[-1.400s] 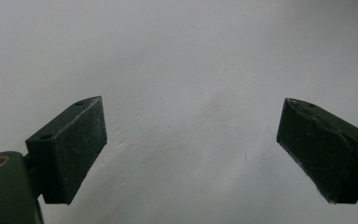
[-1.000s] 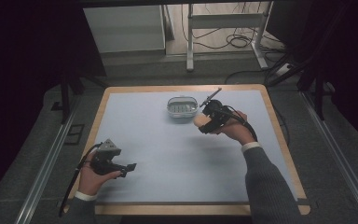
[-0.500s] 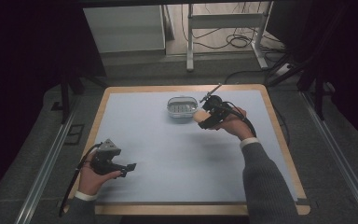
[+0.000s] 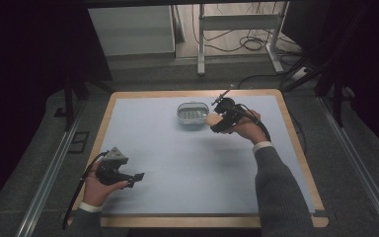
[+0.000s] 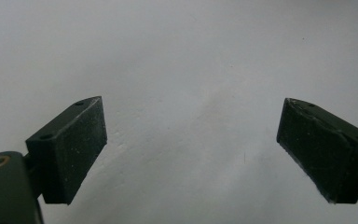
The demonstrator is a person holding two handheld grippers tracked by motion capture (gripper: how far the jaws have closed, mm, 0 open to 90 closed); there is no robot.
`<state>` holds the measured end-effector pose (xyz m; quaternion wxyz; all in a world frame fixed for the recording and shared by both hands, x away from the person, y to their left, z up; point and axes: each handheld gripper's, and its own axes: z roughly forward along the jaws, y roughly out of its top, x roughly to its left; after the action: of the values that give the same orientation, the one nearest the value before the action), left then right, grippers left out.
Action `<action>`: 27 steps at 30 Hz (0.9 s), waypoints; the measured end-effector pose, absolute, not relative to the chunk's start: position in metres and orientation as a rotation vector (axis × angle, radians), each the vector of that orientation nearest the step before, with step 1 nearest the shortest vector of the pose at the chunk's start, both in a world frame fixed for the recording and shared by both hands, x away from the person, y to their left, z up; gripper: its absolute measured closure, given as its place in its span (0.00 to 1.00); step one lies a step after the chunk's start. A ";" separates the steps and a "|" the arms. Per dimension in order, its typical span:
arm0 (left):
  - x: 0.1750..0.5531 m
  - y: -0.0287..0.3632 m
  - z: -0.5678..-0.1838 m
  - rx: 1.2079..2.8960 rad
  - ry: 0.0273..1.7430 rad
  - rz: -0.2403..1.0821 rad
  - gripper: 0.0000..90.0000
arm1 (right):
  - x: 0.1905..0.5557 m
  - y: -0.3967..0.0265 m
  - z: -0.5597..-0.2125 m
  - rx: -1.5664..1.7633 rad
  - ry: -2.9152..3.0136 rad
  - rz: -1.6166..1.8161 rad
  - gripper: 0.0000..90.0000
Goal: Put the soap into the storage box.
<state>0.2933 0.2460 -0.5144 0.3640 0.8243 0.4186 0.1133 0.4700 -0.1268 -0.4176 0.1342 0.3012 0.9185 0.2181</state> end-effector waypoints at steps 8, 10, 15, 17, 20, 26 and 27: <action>0.293 0.246 -0.514 2.122 1.079 0.289 0.10 | 0.476 -0.126 -0.416 0.881 2.651 0.625 0.36; 0.293 0.246 -0.514 2.122 1.079 0.289 0.10 | 0.478 -0.126 -0.415 0.877 2.649 0.629 0.36; 0.294 0.246 -0.515 2.124 1.080 0.289 0.10 | 0.482 -0.125 -0.415 0.876 2.644 0.626 0.36; 0.294 0.246 -0.515 2.124 1.079 0.288 0.10 | 0.483 -0.124 -0.415 0.874 2.645 0.624 0.36; 0.294 0.246 -0.514 2.124 1.079 0.288 0.10 | 0.484 -0.124 -0.414 0.876 2.645 0.622 0.36; 0.294 0.246 -0.515 2.126 1.079 0.286 0.10 | 0.488 -0.123 -0.415 0.866 2.642 0.620 0.36; 0.294 0.245 -0.515 2.124 1.078 0.286 0.10 | 0.490 -0.123 -0.415 0.865 2.644 0.620 0.36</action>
<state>0.2939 0.2453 -0.5150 0.3630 0.8250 0.4187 0.1111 0.4903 -0.1234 -0.4151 0.1454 0.3004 0.9178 0.2151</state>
